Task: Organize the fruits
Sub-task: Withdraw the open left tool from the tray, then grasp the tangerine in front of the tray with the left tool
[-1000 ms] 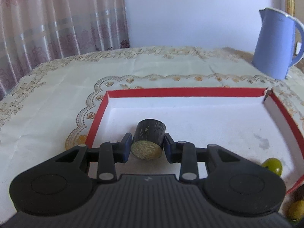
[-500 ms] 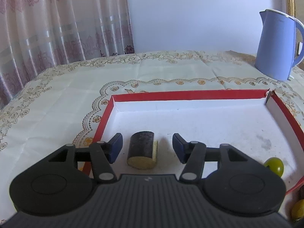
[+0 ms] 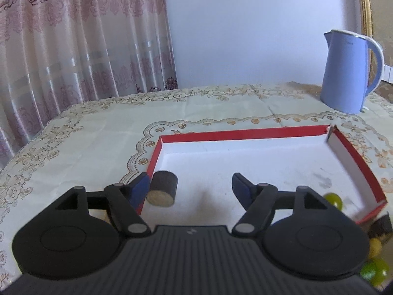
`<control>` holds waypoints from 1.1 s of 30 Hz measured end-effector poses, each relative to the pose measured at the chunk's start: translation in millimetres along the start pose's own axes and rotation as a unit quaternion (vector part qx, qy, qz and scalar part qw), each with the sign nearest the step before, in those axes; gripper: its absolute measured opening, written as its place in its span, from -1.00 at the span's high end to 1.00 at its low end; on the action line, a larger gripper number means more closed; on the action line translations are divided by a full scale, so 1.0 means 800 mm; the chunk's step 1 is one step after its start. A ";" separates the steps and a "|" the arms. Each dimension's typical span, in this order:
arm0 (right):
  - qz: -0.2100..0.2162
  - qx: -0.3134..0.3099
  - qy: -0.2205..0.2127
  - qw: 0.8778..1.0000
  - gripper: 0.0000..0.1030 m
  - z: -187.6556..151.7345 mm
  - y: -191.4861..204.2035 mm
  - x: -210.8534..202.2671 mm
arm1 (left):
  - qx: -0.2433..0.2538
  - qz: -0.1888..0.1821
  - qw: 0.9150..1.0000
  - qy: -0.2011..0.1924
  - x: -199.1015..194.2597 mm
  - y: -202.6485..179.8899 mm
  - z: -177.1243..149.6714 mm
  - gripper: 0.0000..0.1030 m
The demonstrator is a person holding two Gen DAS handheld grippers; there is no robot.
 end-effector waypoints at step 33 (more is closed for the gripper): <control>0.001 0.002 0.000 1.000 -0.91 0.000 -0.001 0.000 | -0.013 -0.079 0.996 0.029 -0.121 0.033 -0.108 -0.80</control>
Point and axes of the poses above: each gripper's, at about its wrist camera, not at the fingertips, and x roughly the way its jaws point, y to its left, z to its top, the point moved 5 cm from there along x, roughly the way its jaws point, and after that the axes turned 15 degrees about -x, right-handed, at the moved point
